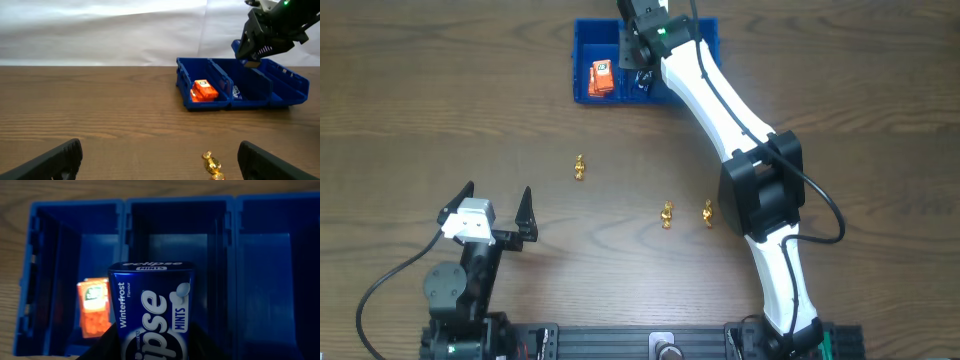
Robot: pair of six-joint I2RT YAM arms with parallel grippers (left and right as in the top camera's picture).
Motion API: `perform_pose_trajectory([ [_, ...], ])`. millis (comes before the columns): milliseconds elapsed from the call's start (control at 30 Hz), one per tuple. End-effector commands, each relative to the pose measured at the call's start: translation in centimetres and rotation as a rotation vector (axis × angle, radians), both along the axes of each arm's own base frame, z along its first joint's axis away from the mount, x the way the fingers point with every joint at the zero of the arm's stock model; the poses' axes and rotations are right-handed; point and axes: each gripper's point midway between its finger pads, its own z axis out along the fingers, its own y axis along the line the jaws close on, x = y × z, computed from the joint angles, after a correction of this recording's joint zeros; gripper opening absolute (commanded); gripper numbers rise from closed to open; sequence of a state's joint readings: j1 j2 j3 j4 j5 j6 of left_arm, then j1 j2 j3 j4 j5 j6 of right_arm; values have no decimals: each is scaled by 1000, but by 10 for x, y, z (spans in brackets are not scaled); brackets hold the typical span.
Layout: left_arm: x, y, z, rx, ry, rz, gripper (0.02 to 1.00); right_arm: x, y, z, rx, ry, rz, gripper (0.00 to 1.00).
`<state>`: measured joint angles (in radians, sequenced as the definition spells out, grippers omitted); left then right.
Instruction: Sort Candies Into Trays
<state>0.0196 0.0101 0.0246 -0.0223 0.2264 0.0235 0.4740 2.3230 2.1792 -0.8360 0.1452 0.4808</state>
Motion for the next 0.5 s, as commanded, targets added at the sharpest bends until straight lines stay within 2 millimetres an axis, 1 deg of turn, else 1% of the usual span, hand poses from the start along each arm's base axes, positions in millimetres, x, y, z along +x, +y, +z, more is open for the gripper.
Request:
perform_pose_trajectory([
  [33, -1, 0, -16, 1, 47, -4, 998, 8, -5, 13, 7, -32, -2, 329],
  [267, -1, 0, -16, 1, 47, -4, 998, 10, -11, -6, -34, -10, -17, 329],
  [433, -1, 0, -16, 1, 47, -4, 998, 11, -13, -11, -49, -7, -25, 334],
  [500, -1, 0, -16, 1, 47, -4, 998, 11, -13, -12, -49, -7, -25, 356],
])
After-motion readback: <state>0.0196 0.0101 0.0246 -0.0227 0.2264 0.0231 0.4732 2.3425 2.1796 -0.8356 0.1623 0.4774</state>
